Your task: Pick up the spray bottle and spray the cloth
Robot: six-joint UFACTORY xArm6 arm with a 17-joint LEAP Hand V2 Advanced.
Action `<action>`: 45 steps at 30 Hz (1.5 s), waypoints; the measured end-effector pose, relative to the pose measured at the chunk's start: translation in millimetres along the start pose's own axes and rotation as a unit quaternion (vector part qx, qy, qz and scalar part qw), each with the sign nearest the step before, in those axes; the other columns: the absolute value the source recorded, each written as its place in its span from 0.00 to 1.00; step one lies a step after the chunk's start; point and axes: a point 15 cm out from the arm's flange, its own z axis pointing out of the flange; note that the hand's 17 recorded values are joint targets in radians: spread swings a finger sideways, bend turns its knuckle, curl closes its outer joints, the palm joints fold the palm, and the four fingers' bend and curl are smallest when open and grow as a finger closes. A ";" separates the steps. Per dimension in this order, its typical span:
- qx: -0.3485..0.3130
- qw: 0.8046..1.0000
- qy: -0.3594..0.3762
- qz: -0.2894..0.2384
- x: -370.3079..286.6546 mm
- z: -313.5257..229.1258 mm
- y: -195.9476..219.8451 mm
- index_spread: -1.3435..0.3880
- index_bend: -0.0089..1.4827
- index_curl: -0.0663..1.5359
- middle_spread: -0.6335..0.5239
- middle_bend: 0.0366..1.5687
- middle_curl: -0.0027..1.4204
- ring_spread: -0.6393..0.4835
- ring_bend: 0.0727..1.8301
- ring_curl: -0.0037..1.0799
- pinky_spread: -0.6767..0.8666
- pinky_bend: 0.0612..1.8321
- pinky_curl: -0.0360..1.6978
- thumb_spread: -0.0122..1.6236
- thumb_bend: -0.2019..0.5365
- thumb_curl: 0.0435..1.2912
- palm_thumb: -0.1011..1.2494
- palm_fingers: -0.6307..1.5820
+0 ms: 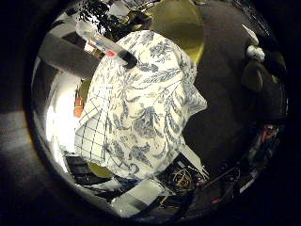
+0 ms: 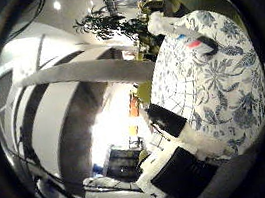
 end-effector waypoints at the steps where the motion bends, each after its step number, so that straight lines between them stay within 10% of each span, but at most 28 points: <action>1: 0.012 1.000 -0.010 0.000 3.0 0.5 -3.0 0.67 0.11 0.20 0.60 0.26 0.27 0.72 0.28 0.25 0.66 0.28 0.19 0.65 0.24 0.24 0.56 0.37; 24: 0.065 0.982 -0.175 0.041 24.2 36.3 -54.4 0.69 0.11 0.22 0.69 0.20 0.25 0.75 0.22 0.23 0.66 0.25 0.17 0.63 0.24 0.25 0.58 0.33; 45: 0.004 0.986 -0.162 0.029 25.0 113.4 -67.7 0.69 0.10 0.20 0.71 0.19 0.25 0.76 0.18 0.23 0.67 0.22 0.19 0.62 0.24 0.25 0.59 0.32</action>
